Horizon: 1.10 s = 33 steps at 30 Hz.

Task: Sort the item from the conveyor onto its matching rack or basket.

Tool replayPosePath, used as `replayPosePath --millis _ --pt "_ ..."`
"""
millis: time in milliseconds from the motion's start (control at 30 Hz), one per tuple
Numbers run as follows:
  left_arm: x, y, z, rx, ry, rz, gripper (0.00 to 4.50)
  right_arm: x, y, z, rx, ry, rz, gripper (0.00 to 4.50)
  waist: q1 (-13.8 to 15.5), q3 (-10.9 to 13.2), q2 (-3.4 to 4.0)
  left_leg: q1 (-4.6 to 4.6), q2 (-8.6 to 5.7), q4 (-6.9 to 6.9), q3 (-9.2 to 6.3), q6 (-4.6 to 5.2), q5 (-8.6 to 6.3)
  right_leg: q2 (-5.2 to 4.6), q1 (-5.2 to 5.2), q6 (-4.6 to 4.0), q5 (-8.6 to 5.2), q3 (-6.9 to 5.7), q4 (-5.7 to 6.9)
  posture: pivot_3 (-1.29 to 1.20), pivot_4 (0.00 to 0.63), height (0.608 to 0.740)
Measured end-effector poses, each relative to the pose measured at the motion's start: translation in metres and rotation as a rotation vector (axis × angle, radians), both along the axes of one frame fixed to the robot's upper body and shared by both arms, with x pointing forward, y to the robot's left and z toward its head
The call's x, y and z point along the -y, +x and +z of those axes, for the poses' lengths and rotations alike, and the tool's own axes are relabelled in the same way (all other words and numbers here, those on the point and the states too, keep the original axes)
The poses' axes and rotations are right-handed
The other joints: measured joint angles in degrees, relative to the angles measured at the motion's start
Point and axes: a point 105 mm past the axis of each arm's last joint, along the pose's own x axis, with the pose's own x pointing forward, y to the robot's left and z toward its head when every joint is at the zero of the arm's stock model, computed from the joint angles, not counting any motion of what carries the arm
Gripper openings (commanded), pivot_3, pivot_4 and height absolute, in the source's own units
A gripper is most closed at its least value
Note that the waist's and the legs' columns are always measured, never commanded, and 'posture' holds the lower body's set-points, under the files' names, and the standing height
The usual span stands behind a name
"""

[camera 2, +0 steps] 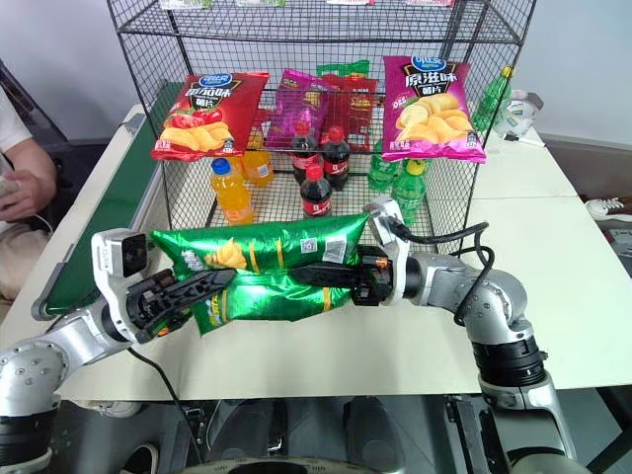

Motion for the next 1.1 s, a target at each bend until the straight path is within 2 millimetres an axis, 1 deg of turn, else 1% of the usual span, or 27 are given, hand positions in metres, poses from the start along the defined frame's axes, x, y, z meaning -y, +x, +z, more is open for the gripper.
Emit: replayPosePath --millis 100,167,233,300,333,367,433,533,633,700,733,767,867,967,1100 --pt "-0.016 0.004 -0.003 0.015 0.044 0.089 3.26 0.007 0.011 -0.002 0.118 -0.068 -0.095 0.0 0.1 0.0 0.0 -0.03 -0.01 -0.01 0.0 0.0 0.0 -0.01 -0.02 0.0 0.0 0.0 -0.03 0.0 0.15 0.739" --pt "-0.028 0.006 -0.007 0.049 0.096 0.17 3.26 0.008 0.015 0.005 0.264 -0.106 -0.17 0.0 0.1 0.0 0.01 -0.11 -0.01 -0.02 0.02 0.0 0.0 -0.03 -0.12 0.0 0.0 0.01 -0.02 0.0 0.15 0.739" --pt "-0.045 0.006 -0.012 0.054 0.15 0.246 3.26 0.011 0.015 0.016 0.453 -0.156 -0.226 0.0 0.1 0.0 0.01 -0.24 0.0 -0.04 0.01 0.0 0.0 -0.02 -0.27 0.0 0.0 0.01 -0.02 0.0 0.15 0.739" --pt "-0.058 0.008 -0.011 0.094 0.184 0.315 3.26 0.013 0.012 0.024 0.659 -0.206 -0.279 0.0 0.2 0.0 -0.01 -0.38 0.0 -0.03 0.01 -0.01 0.0 -0.02 -0.38 0.0 0.0 -0.01 -0.02 0.0 0.15 0.739" --pt "-0.062 0.01 -0.01 0.109 0.197 0.34 3.26 0.012 0.011 0.026 0.731 -0.218 -0.293 0.0 0.4 0.0 -0.01 -0.43 -0.01 -0.01 0.01 -0.01 0.01 -0.02 -0.42 0.0 0.0 -0.01 -0.02 0.0 0.15 0.739" --pt "-0.067 0.012 -0.01 0.14 0.224 0.372 3.26 0.01 0.01 0.029 0.845 -0.237 -0.308 0.0 0.4 0.0 0.0 -0.46 -0.03 0.02 0.02 -0.01 0.01 -0.04 -0.44 0.01 0.0 0.0 -0.02 0.0 0.15 0.739" --pt "-0.072 0.015 -0.011 0.167 0.262 0.407 3.26 0.007 0.009 0.036 1.036 -0.262 -0.337 0.0 0.4 0.0 -0.01 -0.46 -0.04 0.04 0.02 -0.01 0.01 -0.04 -0.43 0.01 0.01 0.0 -0.02 0.0 0.15 0.739" --pt "-0.078 0.022 -0.012 0.191 0.29 0.44 3.26 0.001 0.009 0.05 1.372 -0.322 -0.358 0.0 0.4 0.0 -0.01 -0.46 -0.03 0.05 0.02 -0.03 0.02 -0.03 -0.45 0.01 0.01 -0.01 0.0 0.0 0.15 0.739" --pt "-0.08 0.026 -0.009 0.218 0.299 0.448 3.26 0.003 0.018 0.058 1.607 -0.37 -0.414 0.0 0.4 0.0 -0.02 -0.46 -0.03 0.05 0.03 -0.04 0.02 -0.03 -0.44 0.01 0.01 -0.01 0.0 0.0 0.15 0.739" --pt "-0.08 0.026 -0.01 0.219 0.306 0.444 3.26 0.004 0.021 0.06 1.703 -0.392 -0.433 0.0 0.3 0.0 -0.02 -0.46 -0.03 0.05 0.03 -0.05 0.03 -0.04 -0.45 0.01 0.01 -0.01 0.0 0.0 0.15 0.739" --pt "-0.081 0.027 -0.012 0.22 0.319 0.446 3.26 0.007 0.023 0.061 1.779 -0.414 -0.44 0.0 0.3 0.0 -0.02 -0.47 -0.02 0.05 0.03 -0.06 0.04 -0.04 -0.46 0.01 0.01 -0.02 0.0 0.0 0.15 0.739" --pt "-0.081 0.027 -0.012 0.22 0.323 0.448 3.26 0.009 0.024 0.062 1.803 -0.423 -0.446 0.0 0.3 0.0 -0.02 -0.47 -0.02 0.04 0.03 -0.06 0.04 -0.04 -0.45 0.01 0.01 -0.02 0.0 0.0 0.15 0.739" --pt "-0.082 0.028 -0.015 0.239 0.358 0.454 3.26 0.026 0.046 0.077 1.907 -0.529 -0.618 0.0 0.2 0.0 -0.02 -0.46 -0.02 0.07 0.03 -0.12 0.08 -0.04 -0.44 0.01 0.01 -0.01 0.04 0.0 0.15 0.739" --pt "-0.083 0.03 -0.014 0.285 0.429 0.495 3.26 0.039 0.061 0.093 1.952 -0.609 -0.777 0.0 0.1 0.0 -0.02 -0.45 0.0 0.05 0.03 -0.14 0.09 -0.03 -0.47 0.0 0.01 -0.01 0.07 0.0 0.15 0.739" --pt "-0.079 0.034 0.0 0.402 0.519 0.57 3.26 0.042 0.077 0.102 1.917 -0.667 -0.943 0.0 -0.1 0.0 -0.02 -0.47 0.01 0.03 0.04 -0.17 0.11 -0.02 -0.52 0.0 0.01 0.01 0.1 0.0 0.15 0.739"
